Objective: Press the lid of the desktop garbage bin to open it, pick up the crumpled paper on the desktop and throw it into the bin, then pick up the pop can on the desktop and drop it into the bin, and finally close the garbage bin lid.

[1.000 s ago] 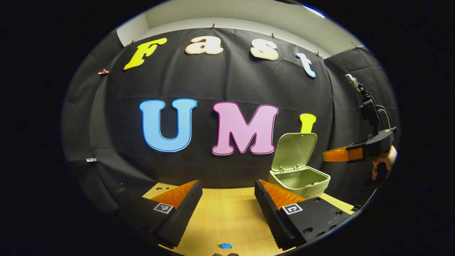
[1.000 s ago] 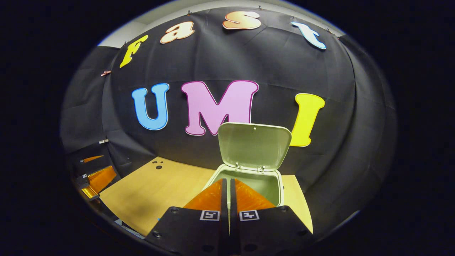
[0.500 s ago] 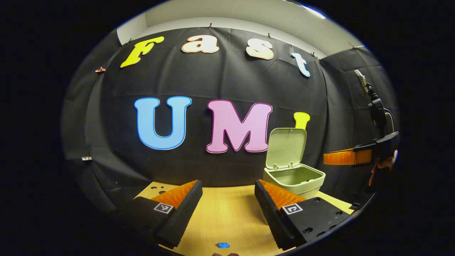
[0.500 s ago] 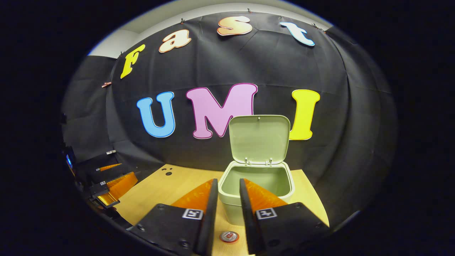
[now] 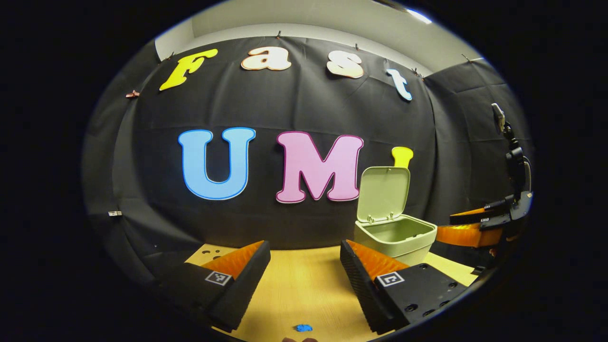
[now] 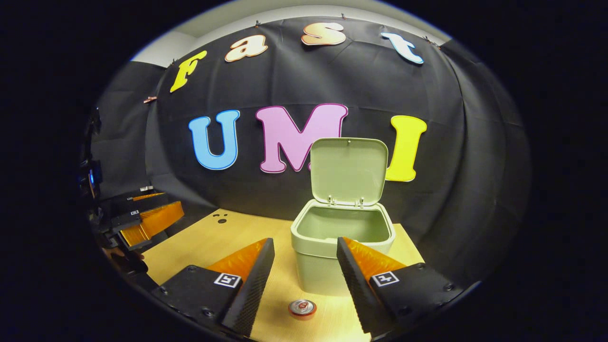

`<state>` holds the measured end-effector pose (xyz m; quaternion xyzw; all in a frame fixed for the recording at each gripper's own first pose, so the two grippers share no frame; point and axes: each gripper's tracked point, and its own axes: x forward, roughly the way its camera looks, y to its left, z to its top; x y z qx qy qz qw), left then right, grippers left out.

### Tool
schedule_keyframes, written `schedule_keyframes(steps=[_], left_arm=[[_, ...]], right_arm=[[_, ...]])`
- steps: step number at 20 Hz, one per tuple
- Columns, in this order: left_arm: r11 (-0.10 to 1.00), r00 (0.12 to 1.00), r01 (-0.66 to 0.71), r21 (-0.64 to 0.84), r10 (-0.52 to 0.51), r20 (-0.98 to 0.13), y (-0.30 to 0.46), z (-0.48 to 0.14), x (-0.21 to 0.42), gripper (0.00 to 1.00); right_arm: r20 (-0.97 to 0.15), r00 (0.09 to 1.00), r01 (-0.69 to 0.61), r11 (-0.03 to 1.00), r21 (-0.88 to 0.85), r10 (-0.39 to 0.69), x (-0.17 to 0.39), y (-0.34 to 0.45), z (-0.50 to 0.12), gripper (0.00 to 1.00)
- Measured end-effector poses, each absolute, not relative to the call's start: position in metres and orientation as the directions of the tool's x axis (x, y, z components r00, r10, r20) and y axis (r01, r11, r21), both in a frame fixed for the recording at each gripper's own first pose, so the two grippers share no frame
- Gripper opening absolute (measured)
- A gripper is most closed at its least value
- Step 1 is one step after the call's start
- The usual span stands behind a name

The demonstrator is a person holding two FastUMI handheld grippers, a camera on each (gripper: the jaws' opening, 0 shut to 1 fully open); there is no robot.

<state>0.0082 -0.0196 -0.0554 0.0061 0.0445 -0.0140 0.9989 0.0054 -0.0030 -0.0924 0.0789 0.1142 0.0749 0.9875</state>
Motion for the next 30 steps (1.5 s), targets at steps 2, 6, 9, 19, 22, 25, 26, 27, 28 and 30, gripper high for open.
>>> schedule_keyframes(steps=[2, 6, 9, 19, 22, 25, 26, 27, 28, 30], left_arm=[[0.999, 0.993, 0.023, 0.022, -0.020, -0.114, -0.018, -0.067, 0.004, 0.95], [0.999, 0.973, 0.035, 0.029, -0.028, -0.230, -0.020, -0.117, -0.005, 0.95], [0.999, 0.942, 0.046, 0.020, -0.037, -0.333, -0.018, -0.163, -0.010, 0.95], [0.997, 0.792, 0.075, 0.018, -0.048, -0.608, -0.020, -0.303, -0.004, 0.96], [0.998, 0.749, 0.057, 0.011, -0.035, -0.662, -0.015, -0.337, -0.001, 0.96], [0.998, 0.710, 0.053, 0.020, -0.023, -0.704, -0.012, -0.361, 0.002, 0.95], [0.998, 0.699, 0.052, 0.021, -0.021, -0.715, -0.011, -0.368, 0.002, 0.95], [0.999, 0.686, 0.047, 0.019, -0.018, -0.728, -0.008, -0.375, 0.003, 0.95], [0.999, 0.677, 0.041, 0.012, -0.019, -0.736, -0.008, -0.379, 0.004, 0.95], [0.999, 0.663, 0.039, 0.006, -0.021, -0.748, -0.007, -0.386, 0.008, 0.95]], right_arm=[[-0.209, 0.963, -0.138, 0.978, 0.156, 0.170, 0.002, -0.003, -0.097, 0.86], [-0.226, 0.956, -0.155, 0.977, 0.144, 0.185, -0.010, 0.000, -0.107, 0.86], [-0.249, 0.949, -0.160, 0.977, 0.139, 0.191, -0.018, 0.002, -0.114, 0.86], [-0.277, 0.939, -0.171, 0.975, 0.143, 0.205, -0.026, 0.007, -0.116, 0.86], [-0.289, 0.935, -0.171, 0.975, 0.141, 0.205, -0.027, 0.008, -0.120, 0.87], [-0.299, 0.932, -0.170, 0.976, 0.139, 0.205, -0.029, 0.007, -0.122, 0.86], [-0.302, 0.931, -0.169, 0.976, 0.138, 0.204, -0.029, 0.007, -0.123, 0.87], [-0.305, 0.931, -0.166, 0.976, 0.137, 0.201, -0.029, 0.005, -0.124, 0.87], [-0.307, 0.930, -0.165, 0.977, 0.137, 0.200, -0.029, 0.004, -0.124, 0.86], [-0.313, 0.930, -0.159, 0.978, 0.135, 0.194, -0.029, 0.001, -0.125, 0.86]])
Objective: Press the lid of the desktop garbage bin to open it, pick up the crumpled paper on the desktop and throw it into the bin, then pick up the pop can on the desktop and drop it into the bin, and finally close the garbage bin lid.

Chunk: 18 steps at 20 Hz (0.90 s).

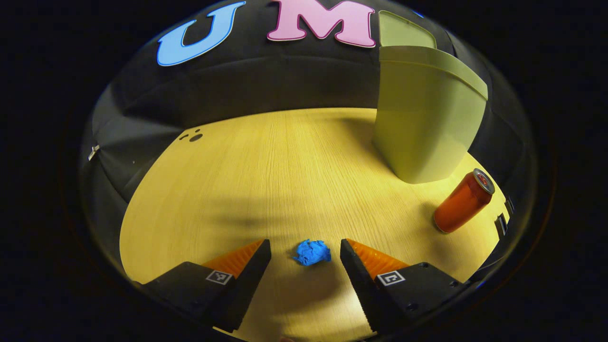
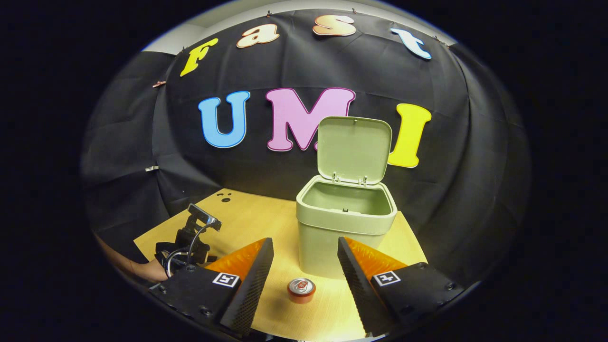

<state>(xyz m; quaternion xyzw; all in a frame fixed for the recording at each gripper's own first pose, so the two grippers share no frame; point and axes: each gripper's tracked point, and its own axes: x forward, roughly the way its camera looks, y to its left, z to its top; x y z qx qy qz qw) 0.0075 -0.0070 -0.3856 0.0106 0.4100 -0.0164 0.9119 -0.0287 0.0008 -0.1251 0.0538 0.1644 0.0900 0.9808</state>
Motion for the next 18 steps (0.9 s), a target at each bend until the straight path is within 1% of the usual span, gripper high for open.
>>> schedule_keyframes(steps=[4, 6, 7, 8, 9, 12, 13, 14, 15, 18], left_arm=[[0.999, 0.642, 0.053, -0.001, -0.035, -0.766, -0.009, -0.395, 0.012, 0.93], [0.998, 0.639, 0.061, 0.005, -0.035, -0.768, -0.011, -0.398, 0.015, 0.89], [0.998, 0.634, 0.065, 0.005, -0.037, -0.772, -0.012, -0.400, 0.014, 0.83], [0.998, 0.627, 0.069, 0.003, -0.041, -0.778, -0.012, -0.402, 0.013, 0.81], [0.997, 0.620, 0.073, 0.002, -0.044, -0.783, -0.012, -0.403, 0.013, 0.76], [0.996, 0.607, 0.090, -0.004, -0.058, -0.793, -0.016, -0.410, 0.008, 0.65], [0.995, 0.613, 0.096, -0.002, -0.061, -0.787, -0.015, -0.410, 0.009, 0.61], [0.995, 0.620, 0.102, -0.005, -0.068, -0.781, -0.016, -0.407, 0.008, 0.58], [0.994, 0.631, 0.108, -0.005, -0.073, -0.772, -0.015, -0.403, 0.009, 0.52], [0.991, 0.671, 0.136, 0.002, -0.091, -0.736, -0.017, -0.390, 0.013, 0.46]], right_arm=[[-0.321, 0.929, -0.147, 0.980, 0.134, 0.183, -0.029, -0.005, -0.127, 0.86], [-0.324, 0.929, -0.145, 0.981, 0.129, 0.180, -0.029, -0.007, -0.128, 0.86], [-0.325, 0.929, -0.144, 0.981, 0.128, 0.179, -0.029, -0.007, -0.128, 0.86], [-0.327, 0.928, -0.144, 0.981, 0.128, 0.178, -0.029, -0.007, -0.128, 0.86], [-0.327, 0.928, -0.143, 0.981, 0.128, 0.178, -0.028, -0.007, -0.128, 0.86], [-0.328, 0.928, -0.143, 0.981, 0.130, 0.178, -0.028, -0.007, -0.129, 0.86], [-0.329, 0.928, -0.142, 0.981, 0.129, 0.178, -0.028, -0.008, -0.129, 0.86], [-0.329, 0.927, -0.144, 0.981, 0.129, 0.179, -0.028, -0.007, -0.129, 0.86], [-0.329, 0.927, -0.144, 0.981, 0.129, 0.179, -0.028, -0.007, -0.129, 0.86], [-0.331, 0.926, -0.146, 0.981, 0.130, 0.181, -0.027, -0.006, -0.130, 0.86]])
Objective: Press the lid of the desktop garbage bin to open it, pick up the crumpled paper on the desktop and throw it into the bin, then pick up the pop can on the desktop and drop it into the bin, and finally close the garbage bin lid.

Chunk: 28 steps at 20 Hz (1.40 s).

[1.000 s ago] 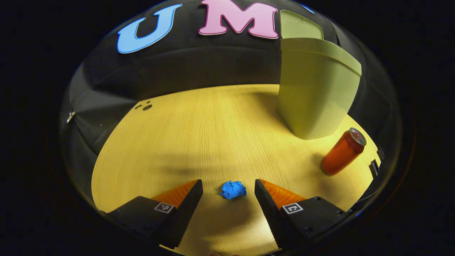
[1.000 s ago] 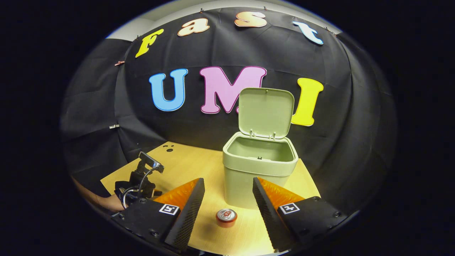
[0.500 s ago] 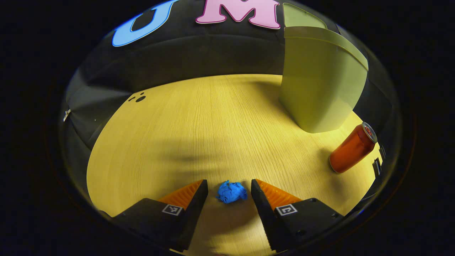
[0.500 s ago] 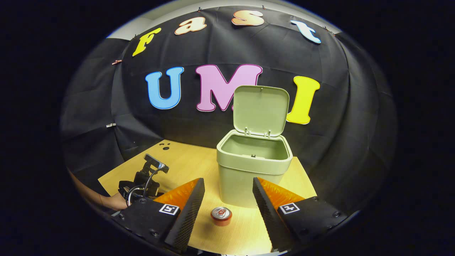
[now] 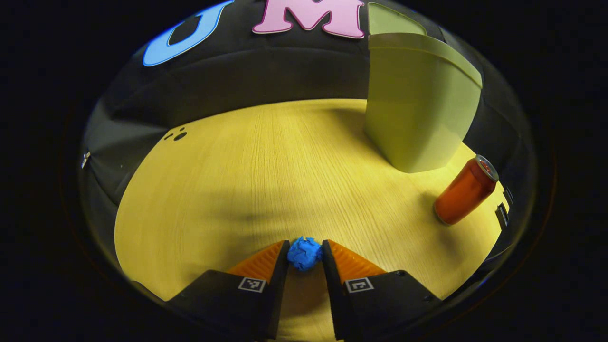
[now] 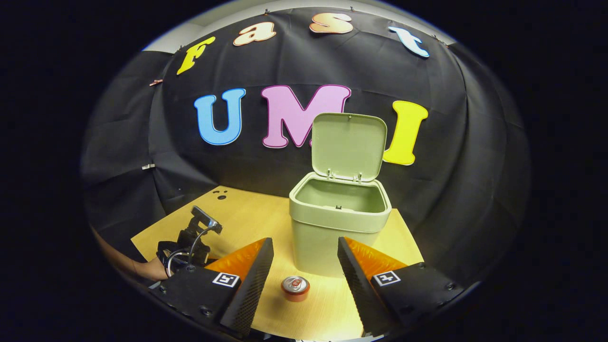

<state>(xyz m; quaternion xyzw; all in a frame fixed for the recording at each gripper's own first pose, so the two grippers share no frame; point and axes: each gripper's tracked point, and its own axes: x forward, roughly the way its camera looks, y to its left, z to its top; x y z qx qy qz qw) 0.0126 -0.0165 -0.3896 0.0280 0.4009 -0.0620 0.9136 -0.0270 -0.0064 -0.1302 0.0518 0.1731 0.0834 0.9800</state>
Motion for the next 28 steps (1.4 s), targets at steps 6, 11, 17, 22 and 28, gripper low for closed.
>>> schedule_keyframes(steps=[6, 11, 17, 22, 28], left_arm=[[0.986, 0.775, 0.167, -0.010, -0.138, -0.616, -0.024, -0.319, 0.027, 0.45], [0.983, 0.878, 0.165, -0.075, -0.181, -0.443, -0.041, -0.217, 0.052, 0.45], [0.970, 0.946, 0.205, -0.131, -0.230, -0.229, -0.066, -0.096, 0.084, 0.43], [0.949, 0.950, 0.271, -0.159, -0.290, -0.115, -0.102, -0.036, 0.111, 0.43], [0.923, 0.922, 0.364, -0.121, -0.376, -0.089, -0.150, -0.023, 0.135, 0.44]], right_arm=[[-0.329, 0.927, -0.148, 0.981, 0.127, 0.182, -0.027, -0.005, -0.131, 0.87], [-0.337, 0.922, -0.153, 0.980, 0.128, 0.188, -0.028, -0.004, -0.134, 0.87], [-0.331, 0.924, -0.161, 0.980, 0.114, 0.190, -0.029, -0.004, -0.132, 0.87], [-0.333, 0.925, -0.153, 0.981, 0.117, 0.184, -0.030, -0.005, -0.134, 0.87], [-0.335, 0.928, -0.133, 0.985, 0.112, 0.164, -0.040, -0.013, -0.135, 0.87]])
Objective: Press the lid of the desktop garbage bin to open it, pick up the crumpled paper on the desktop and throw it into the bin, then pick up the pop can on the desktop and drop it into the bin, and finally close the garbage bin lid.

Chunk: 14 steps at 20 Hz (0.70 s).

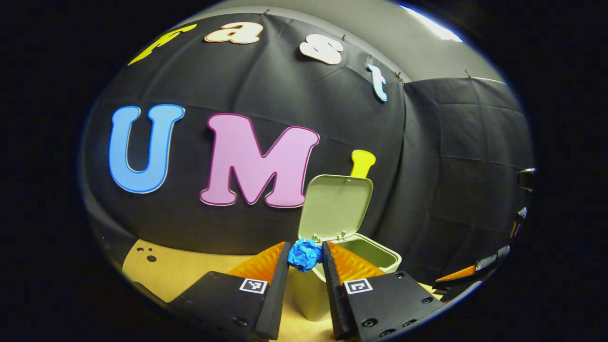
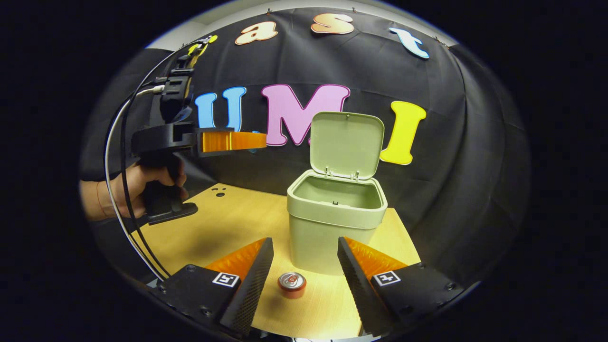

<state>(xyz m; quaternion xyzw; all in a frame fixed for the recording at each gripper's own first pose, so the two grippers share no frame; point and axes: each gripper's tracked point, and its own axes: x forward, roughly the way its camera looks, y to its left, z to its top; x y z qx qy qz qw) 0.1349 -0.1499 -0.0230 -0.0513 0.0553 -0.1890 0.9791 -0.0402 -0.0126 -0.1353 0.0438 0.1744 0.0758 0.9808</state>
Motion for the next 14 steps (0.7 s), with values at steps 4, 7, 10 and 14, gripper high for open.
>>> schedule_keyframes(steps=[4, 7, 10, 14], left_arm=[[0.909, 0.906, 0.403, -0.106, -0.413, -0.099, -0.173, -0.030, 0.151, 0.43], [0.901, 0.893, 0.419, -0.115, -0.432, -0.126, -0.187, -0.043, 0.165, 0.45], [0.896, 0.881, 0.424, -0.133, -0.442, -0.167, -0.199, -0.063, 0.177, 0.45], [0.890, 0.862, 0.436, -0.131, -0.455, -0.222, -0.216, -0.088, 0.186, 0.45]], right_arm=[[-0.340, 0.929, -0.115, 0.987, 0.111, 0.147, -0.040, -0.019, -0.138, 0.87], [-0.345, 0.929, -0.102, 0.988, 0.112, 0.135, -0.044, -0.023, -0.140, 0.87], [-0.348, 0.929, -0.089, 0.989, 0.115, 0.125, -0.046, -0.028, -0.141, 0.86], [-0.356, 0.927, -0.083, 0.990, 0.118, 0.120, -0.047, -0.029, -0.146, 0.86]])
